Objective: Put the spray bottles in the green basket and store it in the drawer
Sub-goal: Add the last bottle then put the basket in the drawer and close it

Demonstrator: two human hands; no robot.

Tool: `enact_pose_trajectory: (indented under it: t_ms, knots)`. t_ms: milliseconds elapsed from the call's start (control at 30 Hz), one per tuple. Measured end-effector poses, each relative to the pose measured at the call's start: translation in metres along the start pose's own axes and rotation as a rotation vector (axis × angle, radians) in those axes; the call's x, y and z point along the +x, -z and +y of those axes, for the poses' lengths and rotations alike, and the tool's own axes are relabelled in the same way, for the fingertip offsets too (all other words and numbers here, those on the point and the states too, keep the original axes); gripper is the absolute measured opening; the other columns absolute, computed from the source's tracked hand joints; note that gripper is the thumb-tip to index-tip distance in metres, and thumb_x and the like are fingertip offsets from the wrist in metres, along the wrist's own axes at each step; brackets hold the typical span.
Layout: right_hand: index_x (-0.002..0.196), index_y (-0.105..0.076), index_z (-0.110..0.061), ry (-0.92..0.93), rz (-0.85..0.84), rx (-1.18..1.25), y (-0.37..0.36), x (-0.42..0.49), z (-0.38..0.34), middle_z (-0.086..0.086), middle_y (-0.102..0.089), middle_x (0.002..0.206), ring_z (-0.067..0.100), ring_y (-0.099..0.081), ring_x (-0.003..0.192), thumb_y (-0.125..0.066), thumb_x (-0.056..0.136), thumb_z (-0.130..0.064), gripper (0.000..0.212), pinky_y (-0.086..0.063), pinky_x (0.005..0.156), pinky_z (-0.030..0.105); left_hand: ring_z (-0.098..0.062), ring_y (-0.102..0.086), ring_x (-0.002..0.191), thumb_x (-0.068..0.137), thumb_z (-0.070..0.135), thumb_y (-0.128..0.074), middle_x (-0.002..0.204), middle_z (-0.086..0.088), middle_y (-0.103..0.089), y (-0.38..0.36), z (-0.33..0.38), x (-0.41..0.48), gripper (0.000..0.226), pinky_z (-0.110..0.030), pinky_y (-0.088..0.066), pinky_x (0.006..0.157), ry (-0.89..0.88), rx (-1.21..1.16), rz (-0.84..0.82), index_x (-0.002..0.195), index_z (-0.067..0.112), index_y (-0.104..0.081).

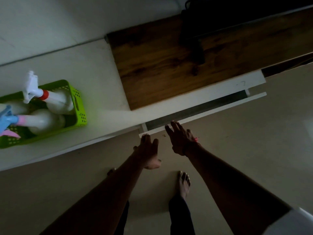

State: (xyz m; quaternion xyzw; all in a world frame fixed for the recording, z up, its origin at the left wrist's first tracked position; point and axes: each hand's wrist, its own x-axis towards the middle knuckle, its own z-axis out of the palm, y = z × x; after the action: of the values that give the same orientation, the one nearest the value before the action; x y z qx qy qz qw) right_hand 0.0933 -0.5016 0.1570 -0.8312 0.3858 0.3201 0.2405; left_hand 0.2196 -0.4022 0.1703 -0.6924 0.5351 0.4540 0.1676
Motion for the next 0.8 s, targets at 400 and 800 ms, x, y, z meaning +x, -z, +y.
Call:
enact_pose_trajectory:
  t_ms: [400,800]
  knots:
    - [0.151,-0.01,-0.023,-0.01,-0.085,-0.003,-0.032,-0.036,0.005,0.011,0.001,0.16,0.03,-0.003,0.147,-0.063,0.082,-0.009,0.088,-0.025,0.114,0.054,-0.027,-0.032,0.136,0.086,0.02,-0.056,0.153,-0.008,-0.022,-0.043,0.003,-0.019,0.073,-0.044,-0.038,0.108,0.073,-0.209,0.135,0.15,0.013,-0.02]
    - [0.151,-0.003,-0.024,-0.033,-0.159,0.05,-0.074,-0.077,0.011,0.009,0.01,0.16,0.029,0.006,0.147,-0.067,0.079,-0.006,0.097,-0.018,0.116,0.055,-0.027,-0.019,0.143,0.087,0.021,-0.053,0.159,-0.003,-0.002,-0.088,0.013,-0.051,0.085,-0.044,-0.03,0.113,0.019,-0.105,0.006,0.154,0.014,-0.001]
